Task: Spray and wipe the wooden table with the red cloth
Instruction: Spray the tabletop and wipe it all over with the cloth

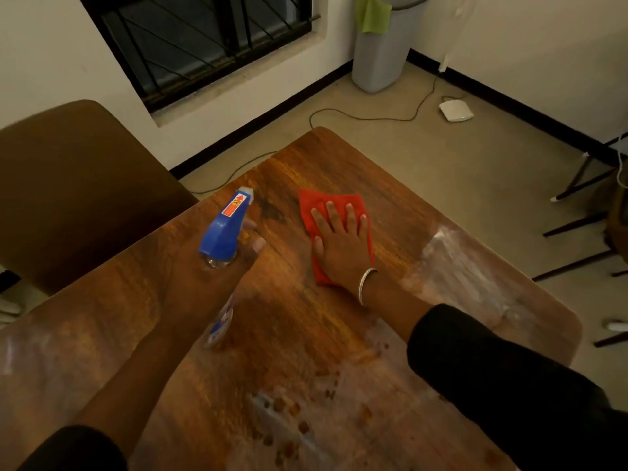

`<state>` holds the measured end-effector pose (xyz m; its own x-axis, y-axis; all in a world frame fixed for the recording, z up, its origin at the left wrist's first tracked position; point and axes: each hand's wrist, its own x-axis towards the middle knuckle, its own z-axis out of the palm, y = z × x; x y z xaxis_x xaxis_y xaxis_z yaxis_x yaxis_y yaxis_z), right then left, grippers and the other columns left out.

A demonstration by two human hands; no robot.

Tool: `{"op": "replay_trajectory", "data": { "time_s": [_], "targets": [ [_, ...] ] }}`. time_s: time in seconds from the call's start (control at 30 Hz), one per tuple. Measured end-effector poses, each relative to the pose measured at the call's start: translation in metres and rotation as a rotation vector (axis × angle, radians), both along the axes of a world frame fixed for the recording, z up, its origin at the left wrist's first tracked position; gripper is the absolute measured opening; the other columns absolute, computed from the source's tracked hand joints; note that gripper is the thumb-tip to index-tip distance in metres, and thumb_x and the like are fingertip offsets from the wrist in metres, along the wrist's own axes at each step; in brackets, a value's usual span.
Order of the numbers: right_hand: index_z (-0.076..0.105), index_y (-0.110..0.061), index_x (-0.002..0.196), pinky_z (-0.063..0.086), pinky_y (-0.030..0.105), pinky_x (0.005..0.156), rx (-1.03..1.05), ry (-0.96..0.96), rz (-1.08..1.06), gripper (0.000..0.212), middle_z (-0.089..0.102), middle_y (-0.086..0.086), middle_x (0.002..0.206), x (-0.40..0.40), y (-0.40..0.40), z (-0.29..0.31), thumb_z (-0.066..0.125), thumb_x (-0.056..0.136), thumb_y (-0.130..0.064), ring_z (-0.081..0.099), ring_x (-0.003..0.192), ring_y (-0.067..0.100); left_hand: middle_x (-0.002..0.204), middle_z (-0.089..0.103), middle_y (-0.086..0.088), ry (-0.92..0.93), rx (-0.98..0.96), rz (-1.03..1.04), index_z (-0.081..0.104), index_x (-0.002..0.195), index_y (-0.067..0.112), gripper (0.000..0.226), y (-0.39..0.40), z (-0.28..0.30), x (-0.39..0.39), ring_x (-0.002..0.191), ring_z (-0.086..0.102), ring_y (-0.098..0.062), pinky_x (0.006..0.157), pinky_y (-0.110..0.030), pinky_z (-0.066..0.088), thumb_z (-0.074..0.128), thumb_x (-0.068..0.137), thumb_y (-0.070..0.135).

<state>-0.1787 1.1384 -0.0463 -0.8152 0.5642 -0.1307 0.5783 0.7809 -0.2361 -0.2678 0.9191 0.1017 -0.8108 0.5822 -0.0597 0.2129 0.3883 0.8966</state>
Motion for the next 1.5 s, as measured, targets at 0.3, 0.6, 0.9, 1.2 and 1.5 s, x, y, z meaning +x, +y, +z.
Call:
{"op": "replay_trajectory", "data": {
  "time_s": [0.3,0.6,0.9,1.2,1.5],
  "targets": [
    [0.008,-0.036,0.171,0.009,0.062,0.130,0.060,-0.101,-0.001,0.060,0.005,0.000,0.179,0.095,0.037,0.011,0.023,0.113,-0.046,0.002,0.165,0.038,0.057,0.060,0.011,0.002,-0.007,-0.127,0.058,0.076,0.035,0.067,-0.009,-0.004,0.011,0.054,0.059,-0.004,0.055,-0.012,0.047,0.054,0.047,0.095],
    [0.008,-0.030,0.171,0.004,0.061,0.132,0.001,-0.027,-0.356,0.060,0.003,0.006,0.179,0.100,0.071,0.020,0.023,0.115,-0.043,-0.001,0.164,0.039,0.065,0.065,0.010,-0.042,0.114,-0.236,0.059,0.078,0.048,0.045,0.019,-0.009,0.043,0.056,0.063,-0.003,0.050,-0.016,0.051,0.059,0.055,0.087],
    [0.014,-0.028,0.171,0.012,0.059,0.131,0.001,-0.064,-0.423,0.059,0.013,0.007,0.178,0.133,0.132,0.018,0.026,0.115,-0.041,0.012,0.163,0.039,0.086,0.054,0.055,0.173,0.085,-0.296,0.049,0.089,0.077,0.036,0.048,0.010,0.060,0.082,0.055,0.030,0.055,-0.002,0.046,0.072,0.073,0.054],
    [0.013,-0.030,0.171,0.011,0.054,0.132,0.041,-0.063,-0.300,0.057,0.011,0.001,0.179,0.194,0.111,0.023,0.026,0.116,-0.040,0.008,0.165,0.032,0.082,0.064,0.040,0.079,0.063,-0.361,0.056,0.090,0.066,0.026,0.039,-0.006,0.079,0.072,0.063,0.017,0.051,-0.007,0.047,0.067,0.067,0.074],
    [0.021,-0.025,0.170,0.019,0.058,0.130,0.020,-0.127,-0.563,0.054,0.019,0.010,0.177,0.277,0.077,0.043,0.029,0.117,-0.030,0.020,0.161,0.040,0.077,0.060,0.047,0.099,0.005,-0.448,0.062,0.086,0.057,0.022,-0.007,0.002,0.110,0.072,0.057,0.024,0.054,-0.003,0.039,0.061,0.065,0.064]
  ]
}}
